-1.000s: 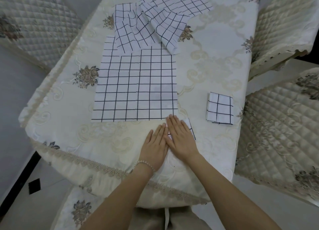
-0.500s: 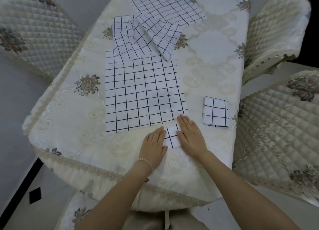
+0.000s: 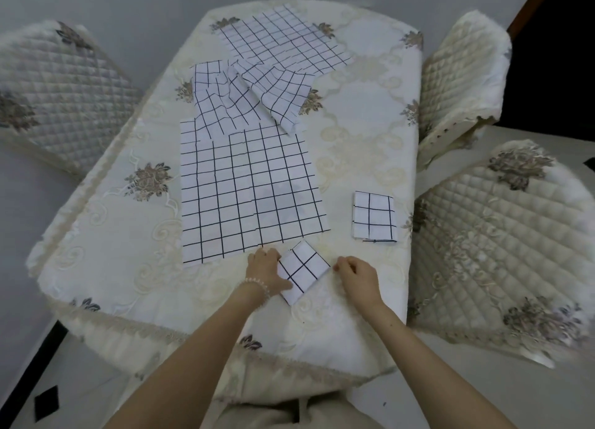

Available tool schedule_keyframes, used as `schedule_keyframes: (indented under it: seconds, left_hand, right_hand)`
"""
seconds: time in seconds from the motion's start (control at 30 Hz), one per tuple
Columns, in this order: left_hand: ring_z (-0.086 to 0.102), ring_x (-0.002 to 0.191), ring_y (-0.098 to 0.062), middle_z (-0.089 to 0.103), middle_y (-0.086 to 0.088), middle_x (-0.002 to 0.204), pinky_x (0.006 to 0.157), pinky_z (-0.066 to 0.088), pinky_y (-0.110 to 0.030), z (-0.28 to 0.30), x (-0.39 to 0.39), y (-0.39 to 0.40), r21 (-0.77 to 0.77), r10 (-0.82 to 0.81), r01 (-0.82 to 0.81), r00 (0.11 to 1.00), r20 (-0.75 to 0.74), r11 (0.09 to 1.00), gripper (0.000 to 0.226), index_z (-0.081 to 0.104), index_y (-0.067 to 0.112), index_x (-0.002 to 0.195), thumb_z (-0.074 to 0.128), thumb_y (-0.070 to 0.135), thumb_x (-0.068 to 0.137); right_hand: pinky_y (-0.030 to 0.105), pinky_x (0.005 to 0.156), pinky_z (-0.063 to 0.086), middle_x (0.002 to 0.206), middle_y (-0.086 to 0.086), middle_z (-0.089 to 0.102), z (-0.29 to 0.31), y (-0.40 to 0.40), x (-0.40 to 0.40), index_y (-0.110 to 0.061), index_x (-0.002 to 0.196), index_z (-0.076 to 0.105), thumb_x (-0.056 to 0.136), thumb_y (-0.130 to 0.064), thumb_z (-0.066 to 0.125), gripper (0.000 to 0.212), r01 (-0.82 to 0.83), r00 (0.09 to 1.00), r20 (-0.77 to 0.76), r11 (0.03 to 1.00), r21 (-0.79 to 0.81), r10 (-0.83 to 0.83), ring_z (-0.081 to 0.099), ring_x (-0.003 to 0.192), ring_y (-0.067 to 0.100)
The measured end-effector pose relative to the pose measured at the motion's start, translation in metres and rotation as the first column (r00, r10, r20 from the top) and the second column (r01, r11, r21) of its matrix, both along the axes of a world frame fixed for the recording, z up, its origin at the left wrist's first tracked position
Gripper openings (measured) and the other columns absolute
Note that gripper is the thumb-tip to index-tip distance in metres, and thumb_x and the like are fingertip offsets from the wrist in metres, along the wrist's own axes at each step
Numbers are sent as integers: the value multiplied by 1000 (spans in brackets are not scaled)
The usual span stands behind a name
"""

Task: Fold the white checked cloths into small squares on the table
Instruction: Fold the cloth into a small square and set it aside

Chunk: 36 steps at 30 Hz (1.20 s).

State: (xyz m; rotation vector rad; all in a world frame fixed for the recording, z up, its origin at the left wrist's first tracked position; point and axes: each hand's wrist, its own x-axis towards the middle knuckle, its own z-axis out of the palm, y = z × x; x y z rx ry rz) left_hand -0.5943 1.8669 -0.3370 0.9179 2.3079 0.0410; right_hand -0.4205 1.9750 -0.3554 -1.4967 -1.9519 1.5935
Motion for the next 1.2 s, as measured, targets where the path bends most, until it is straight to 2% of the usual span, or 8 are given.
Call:
schedule_keyframes:
  seconds: [0.23, 0.37, 0.5, 0.6, 0.8, 0.9, 1.03, 1.2]
  left_hand:
    - [48, 70, -15, 50, 2, 73, 57, 34, -21, 14, 12, -8, 254, 219, -312, 916, 336, 915, 18, 49, 17, 75, 66, 15, 81]
    - [48, 67, -17, 52, -3, 74, 60, 40, -23, 20, 20, -6, 262, 314, -487, 807, 501, 833, 19, 50, 13, 75, 67, 9, 82]
    - [54, 70, -20, 53, -8, 76, 62, 52, -31, 22, 27, 2, 165, 443, -750, 536, 718, 641, 19, 48, 9, 76, 64, 4, 86]
    - [55, 70, -18, 56, -8, 77, 59, 51, -28, 27, 34, 8, 95, 435, -843, 366, 823, 529, 16, 49, 9, 80, 62, 4, 88]
    - [60, 75, -16, 63, -7, 86, 60, 52, -24, 37, 43, 35, 112, 354, -822, 358, 864, 558, 12, 54, 11, 83, 64, 9, 87]
    - [62, 75, -19, 64, -11, 94, 63, 54, -26, 41, 47, 62, 17, 349, -859, 225, 910, 511, 25, 55, 1, 110, 64, 12, 88]
    - [57, 69, -16, 60, -11, 85, 61, 53, -22, 41, 56, 104, 78, 356, -827, 322, 877, 556, 30, 54, -2, 117, 61, 2, 87]
    - [57, 64, -17, 61, -6, 76, 68, 56, -25, 29, 63, 146, 285, 357, -680, 640, 681, 676, 26, 60, 1, 106, 61, -3, 80]
  right_hand:
    - [34, 59, 47, 67, 3, 61, 13, -1, 2, -16, 71, 54, 93, -22, 50, 22, -85, 996, 40, 996, 4, 85, 57, 62, 20]
    - [37, 59, 56, 75, 16, 68, 14, -4, 3, -5, 83, 52, 87, -15, 57, 13, 90, 996, 1, 968, -234, -92, 64, 57, 23]
    - [26, 51, 51, 60, 7, 62, 15, -7, 5, -1, 79, 55, 79, -11, 63, 13, 130, 984, -64, 907, -401, -169, 63, 56, 24]
    - [31, 64, 58, 84, 20, 67, 19, -11, 3, 9, 95, 64, 87, -8, 64, 18, 109, 960, -153, 813, -572, -236, 66, 74, 28]
    - [38, 75, 57, 97, 17, 69, 31, 18, 7, -4, 102, 65, 85, -2, 60, 18, 214, 908, -220, 846, -488, -357, 66, 82, 25]
    - [46, 87, 55, 95, 11, 67, 34, 49, 13, -10, 101, 64, 84, -5, 62, 17, 268, 908, -201, 879, -394, -367, 64, 87, 25]
    - [45, 82, 54, 97, 14, 66, 37, 89, 20, -13, 97, 62, 84, -4, 61, 16, 326, 907, -179, 904, -277, -382, 62, 82, 23]
    - [26, 64, 47, 80, 5, 65, 34, 123, 22, -9, 91, 62, 84, -2, 59, 10, 320, 937, -118, 943, -87, -329, 59, 72, 17]
